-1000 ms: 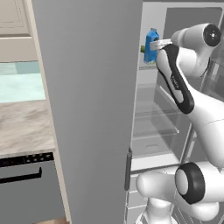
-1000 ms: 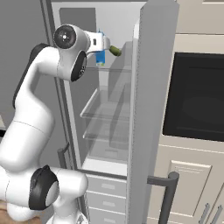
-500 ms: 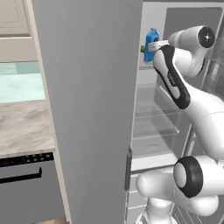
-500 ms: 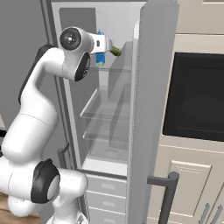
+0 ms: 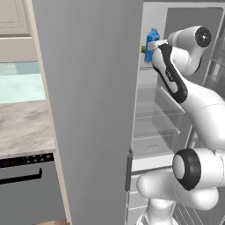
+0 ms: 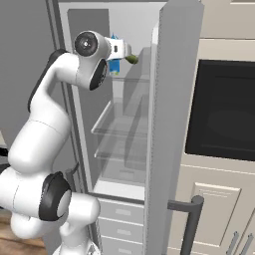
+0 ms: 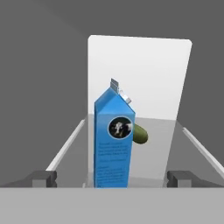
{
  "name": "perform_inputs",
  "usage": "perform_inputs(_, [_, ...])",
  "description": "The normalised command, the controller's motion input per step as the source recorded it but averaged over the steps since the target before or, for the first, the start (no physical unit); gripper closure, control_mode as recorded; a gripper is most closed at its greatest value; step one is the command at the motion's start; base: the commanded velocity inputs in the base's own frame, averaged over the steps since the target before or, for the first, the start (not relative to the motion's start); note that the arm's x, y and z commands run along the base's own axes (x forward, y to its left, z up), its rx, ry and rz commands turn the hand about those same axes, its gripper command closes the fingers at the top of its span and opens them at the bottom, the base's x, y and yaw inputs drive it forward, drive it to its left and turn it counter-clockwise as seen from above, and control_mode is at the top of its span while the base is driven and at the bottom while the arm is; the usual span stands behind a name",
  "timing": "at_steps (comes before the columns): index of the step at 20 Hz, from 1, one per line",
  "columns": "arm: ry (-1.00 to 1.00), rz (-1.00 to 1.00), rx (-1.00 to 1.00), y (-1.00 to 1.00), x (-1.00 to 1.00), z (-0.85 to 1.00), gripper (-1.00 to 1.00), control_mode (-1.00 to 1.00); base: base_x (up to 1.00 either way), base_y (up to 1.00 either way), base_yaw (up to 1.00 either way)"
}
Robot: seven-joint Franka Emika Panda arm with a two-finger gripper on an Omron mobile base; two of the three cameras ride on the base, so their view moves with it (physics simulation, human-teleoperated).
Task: Take out the milk from the fridge and place it on the tray on the counter. Then take the sugar cube near the tray and place it in the tray.
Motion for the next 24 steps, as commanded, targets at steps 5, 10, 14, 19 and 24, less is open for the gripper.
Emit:
perform_inputs(5, [0.00, 0.01, 0.03, -0.07, 0.08, 0.00, -1.00, -1.00, 0.00, 0.00, 0.00])
perform_inputs(10, [0.00, 0.01, 0.00, 0.00, 0.14, 0.00, -1.00, -1.00, 0.00, 0.00, 0.00])
perform_inputs(14, [0.00, 0.00, 0.02, 0.00, 0.09, 0.00, -1.00, -1.00, 0.00, 0.00, 0.00])
perform_inputs(19, [0.00, 0.00, 0.00, 0.00, 0.32, 0.00, -1.00, -1.00, 0.00, 0.00, 0.00])
perform_inputs(24, [0.00, 0.00, 0.05, 0.00, 0.45, 0.00, -1.00, -1.00, 0.00, 0.00, 0.00])
